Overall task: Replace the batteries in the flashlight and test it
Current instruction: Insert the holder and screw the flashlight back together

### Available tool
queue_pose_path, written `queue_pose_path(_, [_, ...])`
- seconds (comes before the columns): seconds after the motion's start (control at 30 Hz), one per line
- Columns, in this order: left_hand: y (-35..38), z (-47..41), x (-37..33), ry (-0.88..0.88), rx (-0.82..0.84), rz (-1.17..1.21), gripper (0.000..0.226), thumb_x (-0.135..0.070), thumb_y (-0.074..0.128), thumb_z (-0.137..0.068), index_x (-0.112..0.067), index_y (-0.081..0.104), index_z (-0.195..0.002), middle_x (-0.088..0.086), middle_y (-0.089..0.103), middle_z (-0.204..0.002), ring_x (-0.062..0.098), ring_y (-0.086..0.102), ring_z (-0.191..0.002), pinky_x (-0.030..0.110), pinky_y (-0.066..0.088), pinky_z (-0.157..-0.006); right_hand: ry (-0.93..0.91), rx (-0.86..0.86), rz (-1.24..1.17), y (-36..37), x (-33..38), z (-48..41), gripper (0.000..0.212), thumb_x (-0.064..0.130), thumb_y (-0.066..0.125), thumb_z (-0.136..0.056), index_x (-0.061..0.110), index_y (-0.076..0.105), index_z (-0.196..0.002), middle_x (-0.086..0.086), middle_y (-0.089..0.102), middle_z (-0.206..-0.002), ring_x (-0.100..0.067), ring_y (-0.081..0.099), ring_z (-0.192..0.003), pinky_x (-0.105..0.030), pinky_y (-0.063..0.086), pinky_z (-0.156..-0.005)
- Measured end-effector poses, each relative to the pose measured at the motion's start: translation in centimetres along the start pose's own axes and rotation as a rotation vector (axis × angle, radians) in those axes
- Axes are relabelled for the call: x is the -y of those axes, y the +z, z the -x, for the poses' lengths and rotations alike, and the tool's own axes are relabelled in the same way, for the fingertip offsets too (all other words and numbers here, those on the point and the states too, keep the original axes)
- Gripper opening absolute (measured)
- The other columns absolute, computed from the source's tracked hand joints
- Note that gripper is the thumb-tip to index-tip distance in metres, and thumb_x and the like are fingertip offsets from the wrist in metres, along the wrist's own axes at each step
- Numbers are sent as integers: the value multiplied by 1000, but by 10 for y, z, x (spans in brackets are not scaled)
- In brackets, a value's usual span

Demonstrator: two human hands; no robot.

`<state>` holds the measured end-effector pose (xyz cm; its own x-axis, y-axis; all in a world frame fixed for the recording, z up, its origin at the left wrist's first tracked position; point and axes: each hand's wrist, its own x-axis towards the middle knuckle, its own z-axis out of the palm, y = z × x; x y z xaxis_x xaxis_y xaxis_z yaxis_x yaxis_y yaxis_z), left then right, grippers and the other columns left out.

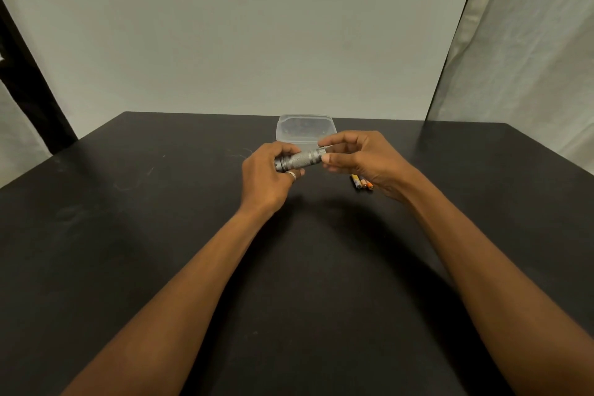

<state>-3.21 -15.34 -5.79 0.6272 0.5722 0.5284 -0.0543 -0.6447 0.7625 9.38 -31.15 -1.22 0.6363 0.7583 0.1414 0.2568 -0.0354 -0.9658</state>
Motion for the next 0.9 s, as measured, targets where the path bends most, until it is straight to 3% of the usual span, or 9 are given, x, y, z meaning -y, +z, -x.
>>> queue_pose_path(0.13, [0,0,0,10,2,-11,35,-5,87,-72,-23,74,-100,-6,69,-97,7,65,-84,12,52,-74,5,-2,-22,1,-1,0,27,-2,75,-87,2,73,-114,-17,75,-100,-20,75,-89,-27,63,-82])
queue_pose_path(0.4, [0,0,0,25,3,-29,35,-5,88,-72,-18,75,-102,-6,69,-96,8,65,-86,11,51,-73,45,-40,60,7,-3,-2,27,28,71,-95,5,71,-110,-13,76,-87,-16,74,-75,-22,59,-67])
queue_pose_path(0.67, [0,0,0,1,-14,-10,37,-5,88,-72,-20,74,-102,-8,68,-97,7,65,-86,14,53,-75,81,31,4,1,0,1,26,13,74,-92,4,68,-116,-12,77,-90,-17,75,-78,-23,61,-69])
queue_pose_path(0.73, [0,0,0,0,-9,-2,36,-4,87,-72,-19,75,-102,-7,68,-96,5,64,-85,9,50,-73,83,11,77,3,0,1,23,23,71,-95,4,71,-109,-9,77,-85,-14,73,-72,-21,57,-62])
queue_pose_path(0.9, [0,1,-3,8,-2,23,35,-4,88,-72,-17,75,-103,-6,69,-97,2,64,-84,6,47,-72,120,-70,189,10,-1,-1,47,49,64,-96,3,73,-93,-10,75,-75,-12,69,-60,-19,52,-54])
